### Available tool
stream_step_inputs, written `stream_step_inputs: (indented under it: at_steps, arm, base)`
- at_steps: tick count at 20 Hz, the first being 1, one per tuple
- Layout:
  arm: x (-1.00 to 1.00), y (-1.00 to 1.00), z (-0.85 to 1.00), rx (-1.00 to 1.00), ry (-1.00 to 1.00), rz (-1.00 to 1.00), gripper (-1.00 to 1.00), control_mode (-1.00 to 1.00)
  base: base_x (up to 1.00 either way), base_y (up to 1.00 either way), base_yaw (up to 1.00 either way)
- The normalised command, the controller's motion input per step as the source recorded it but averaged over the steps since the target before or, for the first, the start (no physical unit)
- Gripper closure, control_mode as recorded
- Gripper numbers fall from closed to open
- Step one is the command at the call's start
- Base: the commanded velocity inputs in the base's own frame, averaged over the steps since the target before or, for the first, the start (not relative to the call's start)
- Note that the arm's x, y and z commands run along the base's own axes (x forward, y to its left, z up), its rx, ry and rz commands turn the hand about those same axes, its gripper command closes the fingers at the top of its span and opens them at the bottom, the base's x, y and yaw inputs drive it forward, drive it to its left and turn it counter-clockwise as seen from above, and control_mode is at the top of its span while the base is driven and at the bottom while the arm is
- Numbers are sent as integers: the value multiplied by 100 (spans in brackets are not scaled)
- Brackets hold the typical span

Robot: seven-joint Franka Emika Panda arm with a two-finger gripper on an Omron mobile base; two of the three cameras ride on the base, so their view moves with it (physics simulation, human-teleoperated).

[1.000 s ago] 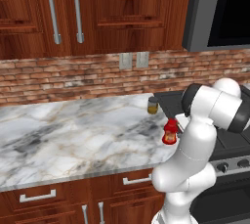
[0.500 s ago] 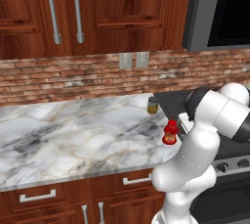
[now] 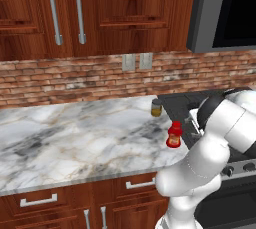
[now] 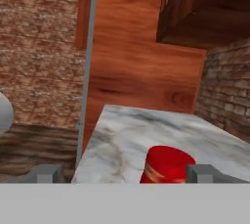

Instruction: Collect the turmeric, ketchup, and shaker from the cabinet and place them next to the stove.

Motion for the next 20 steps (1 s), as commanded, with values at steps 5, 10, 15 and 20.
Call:
stream_step_inputs:
  at_steps: [5,10,15,20]
  arm:
    - [-74,-1,35,0,-14,0,-100,-100]
    - [-97,22,34,0,-3,0,-100,-100]
    - [-87,56,29,-1,3,0,-100,-100]
    - [-61,71,36,-3,15,0,-100,-100]
  base:
    - [0,0,0]
    - [0,0,0]
    - [0,0,0]
    - [0,0,0]
